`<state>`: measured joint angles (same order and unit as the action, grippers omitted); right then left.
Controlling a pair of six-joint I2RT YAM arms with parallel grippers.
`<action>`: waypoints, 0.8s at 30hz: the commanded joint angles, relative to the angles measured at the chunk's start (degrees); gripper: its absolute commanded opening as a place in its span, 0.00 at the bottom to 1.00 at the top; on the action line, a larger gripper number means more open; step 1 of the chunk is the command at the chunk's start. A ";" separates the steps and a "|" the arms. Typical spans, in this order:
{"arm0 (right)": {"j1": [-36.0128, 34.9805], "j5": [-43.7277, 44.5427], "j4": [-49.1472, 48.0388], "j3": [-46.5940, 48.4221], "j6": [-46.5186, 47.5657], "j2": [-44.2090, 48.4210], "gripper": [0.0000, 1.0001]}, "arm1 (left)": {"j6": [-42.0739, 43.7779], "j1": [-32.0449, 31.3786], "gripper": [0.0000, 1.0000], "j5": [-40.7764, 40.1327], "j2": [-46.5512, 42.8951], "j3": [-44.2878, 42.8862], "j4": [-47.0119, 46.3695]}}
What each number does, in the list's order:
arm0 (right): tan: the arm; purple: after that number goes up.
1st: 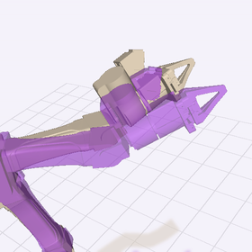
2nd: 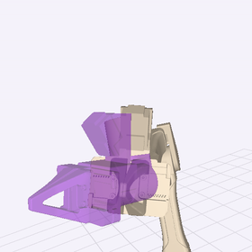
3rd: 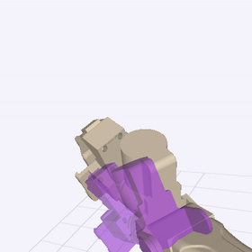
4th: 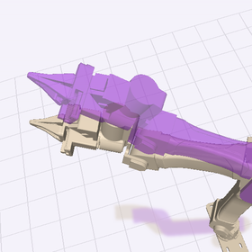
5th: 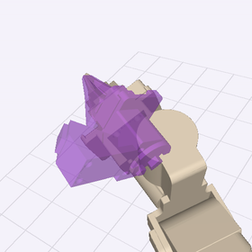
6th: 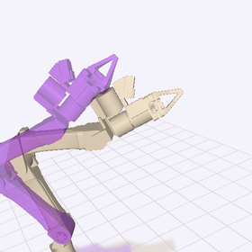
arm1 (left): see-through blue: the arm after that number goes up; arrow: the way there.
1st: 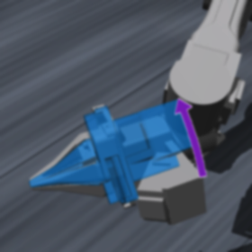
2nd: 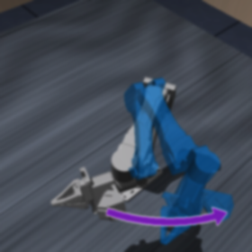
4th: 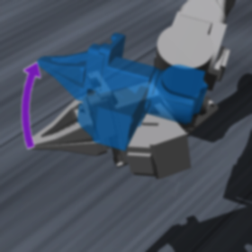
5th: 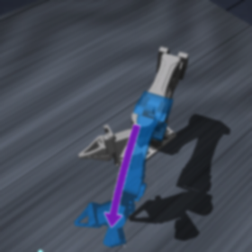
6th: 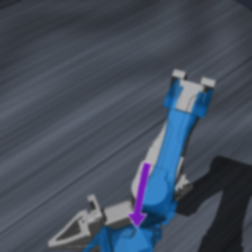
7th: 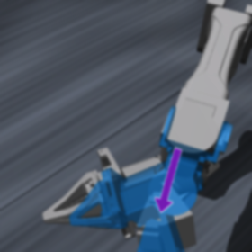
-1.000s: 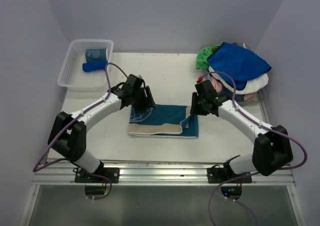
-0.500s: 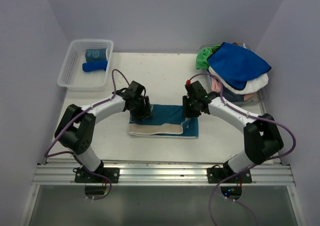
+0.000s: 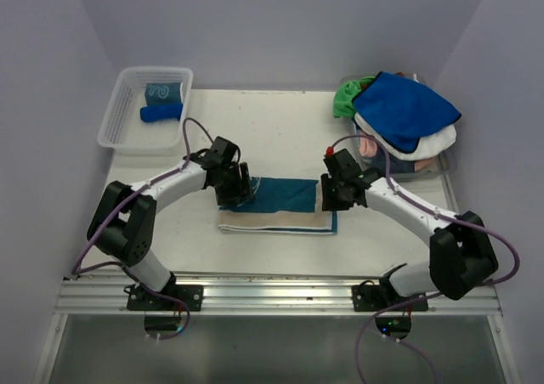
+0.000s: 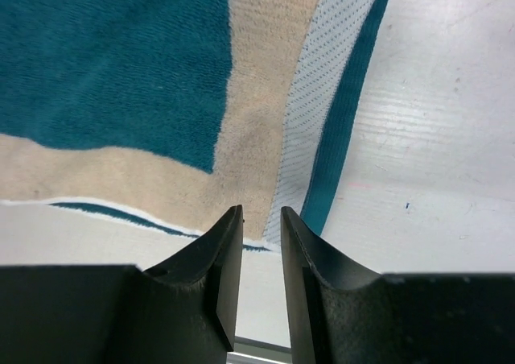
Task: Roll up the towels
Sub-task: Fold the towel
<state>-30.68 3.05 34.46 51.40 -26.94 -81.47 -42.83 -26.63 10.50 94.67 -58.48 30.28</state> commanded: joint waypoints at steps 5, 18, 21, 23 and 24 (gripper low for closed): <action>0.09 -1.64 -1.58 -2.34 -1.54 -0.70 0.26 | 2.75 1.58 0.65 0.65 -4.94 5.55 -0.66; 0.18 1.18 0.70 -3.06 -3.82 3.16 0.39 | 4.51 2.55 0.65 -0.22 -5.11 3.46 -0.32; 0.09 0.12 -0.35 -4.72 -4.96 1.85 0.42 | 4.77 2.81 0.65 -0.22 -4.76 3.02 0.13; 0.09 -0.67 -1.23 -5.78 -5.93 1.58 0.42 | 4.68 2.81 0.65 -0.13 -4.32 3.19 0.04; 0.09 -0.76 -1.93 -6.56 -6.19 1.32 0.42 | 4.60 2.81 0.65 -0.04 -4.06 3.28 -0.05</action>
<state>-30.68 3.22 33.63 46.11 -31.03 -79.55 -39.68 -24.36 11.42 91.68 -53.69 29.78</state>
